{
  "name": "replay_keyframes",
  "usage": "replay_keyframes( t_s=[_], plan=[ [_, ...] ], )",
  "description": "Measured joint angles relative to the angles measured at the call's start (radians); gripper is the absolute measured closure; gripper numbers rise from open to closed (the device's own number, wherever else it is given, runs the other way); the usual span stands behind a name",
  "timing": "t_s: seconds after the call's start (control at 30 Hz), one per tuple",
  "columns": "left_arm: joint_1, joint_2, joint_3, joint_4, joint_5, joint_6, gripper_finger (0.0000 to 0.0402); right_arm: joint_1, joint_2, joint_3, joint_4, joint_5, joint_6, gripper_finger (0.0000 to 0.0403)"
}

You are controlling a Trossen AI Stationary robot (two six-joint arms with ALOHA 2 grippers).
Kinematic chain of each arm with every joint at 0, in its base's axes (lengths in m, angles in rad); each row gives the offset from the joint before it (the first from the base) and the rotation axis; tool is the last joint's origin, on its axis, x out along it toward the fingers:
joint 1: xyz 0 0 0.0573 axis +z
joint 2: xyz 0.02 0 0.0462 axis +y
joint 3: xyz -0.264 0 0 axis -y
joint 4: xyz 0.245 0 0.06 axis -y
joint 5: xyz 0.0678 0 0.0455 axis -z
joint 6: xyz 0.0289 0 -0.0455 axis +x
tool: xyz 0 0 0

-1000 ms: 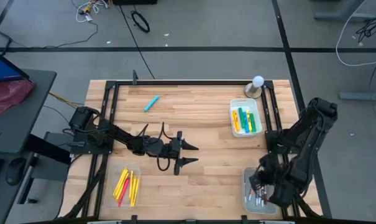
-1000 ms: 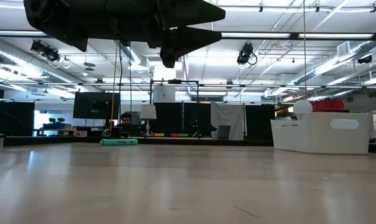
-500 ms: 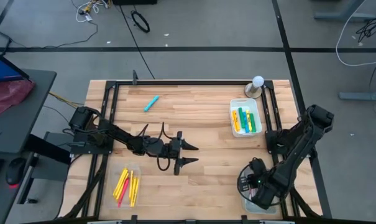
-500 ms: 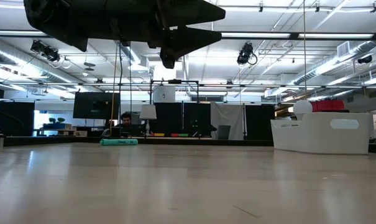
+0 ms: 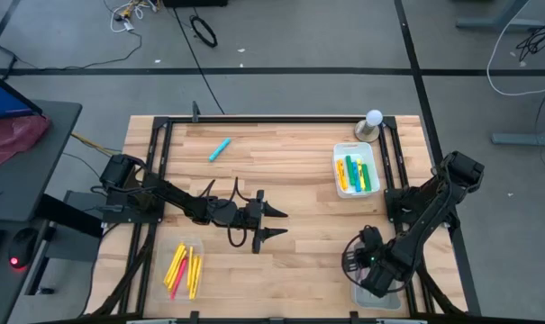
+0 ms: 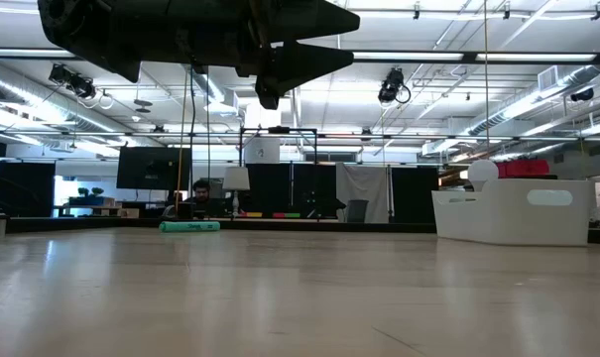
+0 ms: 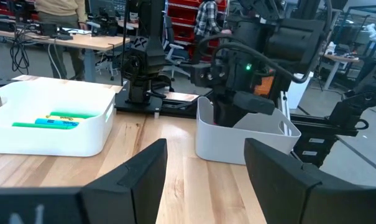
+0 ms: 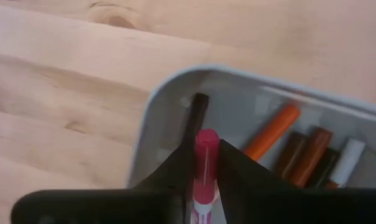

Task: Pick & Place Markers
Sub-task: Put the pink marker into the gray bin, then put the light blue highlighter into the white bin

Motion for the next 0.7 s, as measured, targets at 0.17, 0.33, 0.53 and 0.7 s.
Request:
replay_keyframes(
  t_s=[0.17,0.33,0.53,0.7],
  plan=[
    [0.0,0.0,0.0,0.0,0.0,0.0,0.0179,0.021,-0.015,0.0,-0.034,0.0,-0.012,0.031],
    [0.0,0.0,0.0,0.0,0.0,0.0,0.0179,0.066,-0.074,0.002,-0.04,0.0,-0.028,0.0268],
    [0.0,0.0,0.0,0.0,0.0,0.0,0.0179,0.097,-0.164,0.06,-0.044,0.08,-0.118,0.0243],
    [0.0,0.0,0.0,0.001,0.0,0.0,0.0179,0.092,-0.216,0.13,-0.044,0.218,-0.288,0.0248]
  ],
)
